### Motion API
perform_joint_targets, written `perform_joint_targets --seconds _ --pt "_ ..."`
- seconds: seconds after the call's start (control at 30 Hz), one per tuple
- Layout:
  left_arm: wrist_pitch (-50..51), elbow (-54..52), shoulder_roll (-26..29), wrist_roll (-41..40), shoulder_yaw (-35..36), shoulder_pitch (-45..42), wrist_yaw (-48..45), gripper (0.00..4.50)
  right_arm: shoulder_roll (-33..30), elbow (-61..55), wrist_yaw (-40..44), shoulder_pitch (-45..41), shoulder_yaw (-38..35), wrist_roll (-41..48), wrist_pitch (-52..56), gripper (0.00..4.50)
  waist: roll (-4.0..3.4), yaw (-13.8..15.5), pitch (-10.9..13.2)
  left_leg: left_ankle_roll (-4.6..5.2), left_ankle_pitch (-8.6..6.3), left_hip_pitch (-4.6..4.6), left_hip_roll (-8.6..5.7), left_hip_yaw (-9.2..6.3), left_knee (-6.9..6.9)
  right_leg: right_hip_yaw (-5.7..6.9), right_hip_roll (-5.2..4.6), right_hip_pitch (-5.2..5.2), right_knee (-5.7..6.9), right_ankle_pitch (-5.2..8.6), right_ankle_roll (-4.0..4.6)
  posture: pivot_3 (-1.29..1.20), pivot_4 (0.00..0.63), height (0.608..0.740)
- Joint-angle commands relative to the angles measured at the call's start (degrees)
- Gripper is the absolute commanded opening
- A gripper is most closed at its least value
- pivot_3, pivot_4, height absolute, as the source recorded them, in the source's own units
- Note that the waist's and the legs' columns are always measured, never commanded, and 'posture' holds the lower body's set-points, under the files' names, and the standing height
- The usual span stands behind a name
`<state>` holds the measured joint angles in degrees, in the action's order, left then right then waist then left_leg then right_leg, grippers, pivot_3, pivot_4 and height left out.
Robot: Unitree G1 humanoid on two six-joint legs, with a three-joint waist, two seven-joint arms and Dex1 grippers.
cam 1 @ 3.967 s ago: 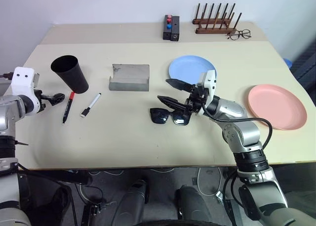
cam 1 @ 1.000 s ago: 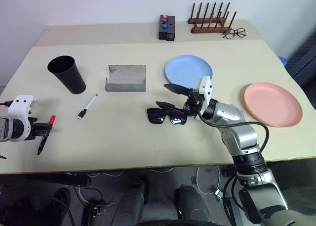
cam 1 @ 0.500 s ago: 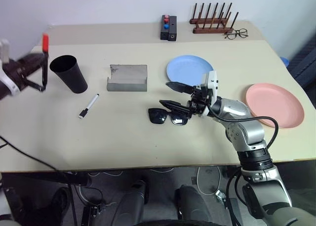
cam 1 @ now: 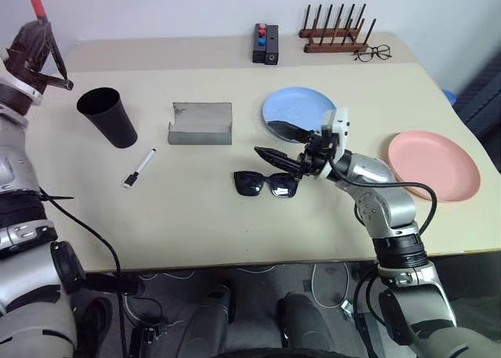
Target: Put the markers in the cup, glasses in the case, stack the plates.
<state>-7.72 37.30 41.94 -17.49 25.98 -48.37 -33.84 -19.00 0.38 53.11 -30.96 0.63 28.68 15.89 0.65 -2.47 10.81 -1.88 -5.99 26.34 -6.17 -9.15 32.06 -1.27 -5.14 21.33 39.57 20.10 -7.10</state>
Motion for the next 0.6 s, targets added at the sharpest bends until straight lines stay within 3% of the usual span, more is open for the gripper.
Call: perform_joint_targets --seconds 0.03,0.17,0.37,0.47,0.6 --pt "-9.3 10.1 -0.7 0.8 0.4 -3.5 1.0 0.04 0.0 -1.7 -0.5 -0.6 -1.5 1.0 -0.6 3.48 0.01 0.0 0.0 0.0 0.0 0.0 -0.01 0.01 0.01 0.0 -0.01 -0.01 0.0 0.0 -0.01 0.0 0.15 0.738" --pt "-13.3 19.1 -2.0 -0.3 0.8 -6.3 -0.2 0.04 -0.3 -2.4 -0.7 -0.5 -1.1 0.4 -0.9 3.48 0.01 -0.1 0.0 0.01 0.0 0.01 -0.01 0.01 0.02 0.0 0.01 0.0 0.04 -0.01 -0.02 0.0 0.15 0.738" --pt "-15.8 24.2 -3.0 -0.8 1.0 -6.4 -1.2 0.04 -0.9 -3.2 -0.8 0.0 -0.7 0.0 -0.7 3.48 0.01 -0.2 0.0 0.01 0.01 0.02 -0.01 0.01 0.03 0.0 0.01 0.01 0.1 -0.01 -0.02 0.0 0.15 0.738" --pt "-15.7 24.2 -3.3 -2.3 1.6 -6.1 -3.4 1.21 -1.1 -3.1 -0.7 -0.1 -0.6 -0.4 -0.8 3.48 0.02 -0.2 0.0 0.01 0.01 0.02 -0.01 0.01 0.06 0.0 0.02 0.02 0.14 -0.01 -0.02 0.0 0.15 0.738" --pt "-16.3 23.4 -3.3 -2.5 1.1 -5.9 -3.5 3.28 -0.9 -3.0 -0.8 -0.2 -0.4 -0.4 -0.7 3.48 0.02 -0.2 0.0 0.01 0.01 0.01 -0.01 0.0 0.08 -0.01 0.02 0.02 0.16 -0.01 -0.02 0.0 0.15 0.738"
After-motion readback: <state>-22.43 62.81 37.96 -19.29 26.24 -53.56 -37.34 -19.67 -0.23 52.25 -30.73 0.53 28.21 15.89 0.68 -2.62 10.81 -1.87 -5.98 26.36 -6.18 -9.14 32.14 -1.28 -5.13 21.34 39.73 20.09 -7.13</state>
